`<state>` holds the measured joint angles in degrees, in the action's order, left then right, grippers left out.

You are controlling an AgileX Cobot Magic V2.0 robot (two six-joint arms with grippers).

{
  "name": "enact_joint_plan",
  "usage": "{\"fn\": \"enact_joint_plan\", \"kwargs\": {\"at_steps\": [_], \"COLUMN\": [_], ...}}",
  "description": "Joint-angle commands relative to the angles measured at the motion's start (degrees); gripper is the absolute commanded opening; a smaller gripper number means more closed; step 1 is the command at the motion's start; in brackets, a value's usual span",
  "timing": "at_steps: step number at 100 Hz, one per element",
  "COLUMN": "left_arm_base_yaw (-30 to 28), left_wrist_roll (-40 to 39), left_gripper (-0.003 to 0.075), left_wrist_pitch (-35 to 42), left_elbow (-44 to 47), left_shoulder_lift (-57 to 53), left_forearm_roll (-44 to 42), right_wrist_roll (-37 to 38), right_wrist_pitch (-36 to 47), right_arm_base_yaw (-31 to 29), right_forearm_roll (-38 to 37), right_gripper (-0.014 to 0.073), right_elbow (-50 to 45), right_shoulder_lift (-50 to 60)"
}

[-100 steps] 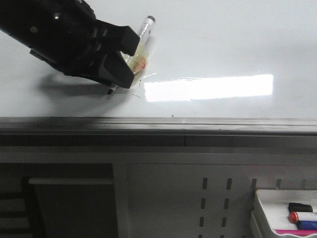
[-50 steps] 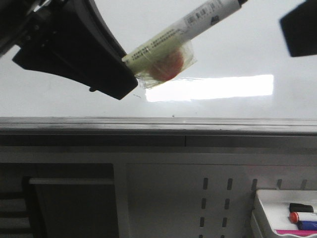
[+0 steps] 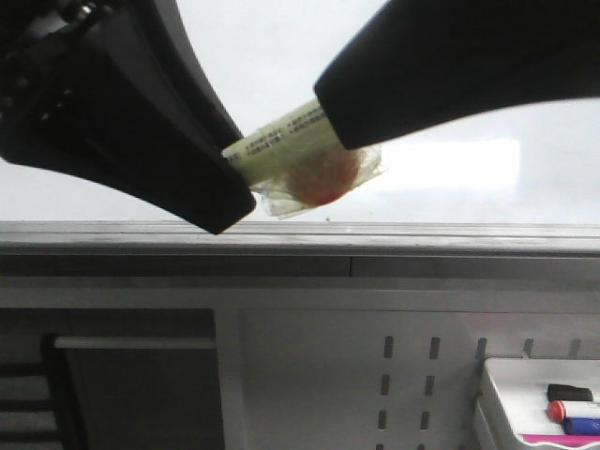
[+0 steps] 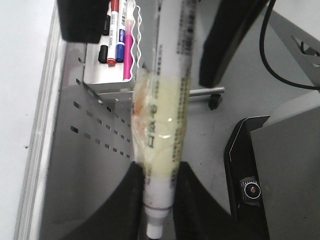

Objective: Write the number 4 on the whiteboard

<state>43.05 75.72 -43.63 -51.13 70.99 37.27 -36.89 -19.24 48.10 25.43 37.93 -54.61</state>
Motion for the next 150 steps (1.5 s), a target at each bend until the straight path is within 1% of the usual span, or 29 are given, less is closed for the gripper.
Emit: {"fn": "enact_joint_plan", "kwargs": {"at_steps": [1, 13, 20, 27, 38, 55, 70, 81, 86, 91, 95, 96, 98, 99, 100, 103, 108, 111, 119, 126, 133, 139, 140, 141, 142, 147, 148, 150], "left_arm_base_yaw": [0.5, 0.5, 0.5, 0.5, 0.5, 0.5, 0.5, 0.5, 0.4, 0.2, 0.1, 0.1, 0.1, 0.1, 0.1, 0.1, 0.1, 0.1, -0.7, -2.5, -5.2, -7.9, -8.6, -9.3, -9.7, -12.2, -12.9, -13.6], "left_wrist_roll": [0.3, 0.5, 1.7, 3.6, 6.0, 6.0, 5.8, 5.8, 5.6, 4.8, 3.9, 3.7, 3.6, 3.3, 3.3, 2.9, 2.9, 2.9, 2.8, 2.5, 0.6, -3.5, -4.0, -5.4, -5.4, -8.6, -9.9, -10.7], "left_gripper": [-0.002, -0.002, -0.002, -0.002, -0.002, -0.002, -0.002, -0.0009, 0.0031, 0.0104, 0.0187, 0.0218, 0.0249, 0.0295, 0.0295, 0.0365, 0.0431, 0.0445, 0.0419, 0.0362, 0.0284, 0.0205, 0.0195, 0.0166, 0.0166, 0.0095, 0.0064, 0.0043], "left_wrist_pitch": [1.0, 1.0, 0.8, 0.8, 0.8, 0.8, 0.8, 1.2, 1.5, 2.0, 2.3, 2.3, 2.3, 2.3, 2.3, 2.5, 2.9, 3.4, 4.5, 5.1, 5.8, 6.5, 6.5, 6.8, 7.0, 8.2, 8.6, 9.0], "left_elbow": [-1.5, -1.5, -1.5, -1.5, -1.5, -1.5, -1.5, -1.5, -1.5, -1.5, -1.5, -1.5, -1.5, -1.6, -1.6, -1.6, -1.6, -1.6, -1.6, -1.6, -1.6, -1.4, -1.4, -1.1, -1.0, 0.2, 0.6, 1.1], "left_shoulder_lift": [-1.6, -1.6, -1.6, -1.6, -1.6, -1.6, -1.6, -1.6, -1.6, -1.6, -1.6, -1.6, -1.6, -1.7, -1.8, -2.0, -3.0, -3.9, -7.3, -11.1, -15.7, -19.5, -20.5, -21.5, -21.9, -25.6, -26.7, -27.8], "left_forearm_roll": [2.4, 3.0, 4.3, 6.0, 9.1, 9.6, 10.3, 11.0, 11.0, 11.1, 11.1, 11.1, 11.1, 11.0, 11.0, 11.0, 11.0, 11.0, 10.9, 11.0, 11.0, 11.0, 11.0, 11.0, 11.0, 11.0, 11.0, 11.0], "right_wrist_roll": [-0.7, -0.7, -0.7, -0.7, -0.7, -0.7, -0.7, -0.7, -0.7, -0.7, -0.7, -0.7, -0.7, -0.7, -0.7, -0.7, -0.7, -0.7, -0.7, -0.7, -0.7, -0.7, -0.7, -0.7, -0.7, -0.7, -0.7, -0.7], "right_wrist_pitch": [3.3, 3.5, 3.5, 3.3, 3.3, 3.3, 3.5, 3.6, 3.6, 3.6, 3.6, 3.6, 3.6, 3.6, 3.6, 3.6, 3.6, 3.6, 3.6, 3.7, 4.3, 5.0, 5.1, 5.3, 5.3, 5.4, 5.3, 5.1], "right_arm_base_yaw": [0.0, 0.0, 0.0, 0.0, 0.0, 0.0, 0.0, 0.0, 0.0, 0.0, 0.0, 0.0, 0.0, 0.0, 0.0, 0.0, 0.0, 0.0, 0.0, -0.1, -0.7, -1.9, -2.4, -2.9, -3.1, -5.3, -5.9, -7.0], "right_forearm_roll": [0.9, 0.9, 1.2, 1.2, 1.2, 1.3, 1.3, 1.3, 1.3, 1.3, 1.3, 1.3, 1.3, 1.3, 1.3, 1.3, 1.3, 1.3, 1.3, 1.3, 1.3, 1.3, 1.3, 1.3, 1.3, 1.3, 1.3, 1.3], "right_gripper": [0.0416, 0.0414, 0.0391, 0.0341, 0.0237, 0.009, -0.0067, -0.0072, -0.0072, -0.0072, -0.0072, -0.0072, -0.0072, -0.0072, -0.0072, -0.0072, -0.0072, -0.0072, -0.0072, -0.0071, -0.0071, -0.0061, -0.006, -0.006, -0.006, -0.006, -0.006, -0.006], "right_elbow": [2.1, 2.1, 2.1, 2.1, 2.1, 2.1, 2.1, 2.1, 2.1, 2.1, 2.1, 2.1, 2.1, 2.1, 2.1, 2.1, 2.1, 2.1, 2.1, 2.1, 2.1, 2.1, 2.1, 2.1, 2.1, 2.4, 2.5, 2.8], "right_shoulder_lift": [-0.5, -1.2, -1.4, -1.5, -1.5, -1.5, -1.5, -1.5, -1.5, -1.5, -1.5, -1.5, -1.5, -1.5, -1.5, -1.5, -1.5, -1.5, -1.4, -1.4, -1.4, -1.4, -1.4, -1.4, -1.4, -1.5, -1.6, -1.8]}}
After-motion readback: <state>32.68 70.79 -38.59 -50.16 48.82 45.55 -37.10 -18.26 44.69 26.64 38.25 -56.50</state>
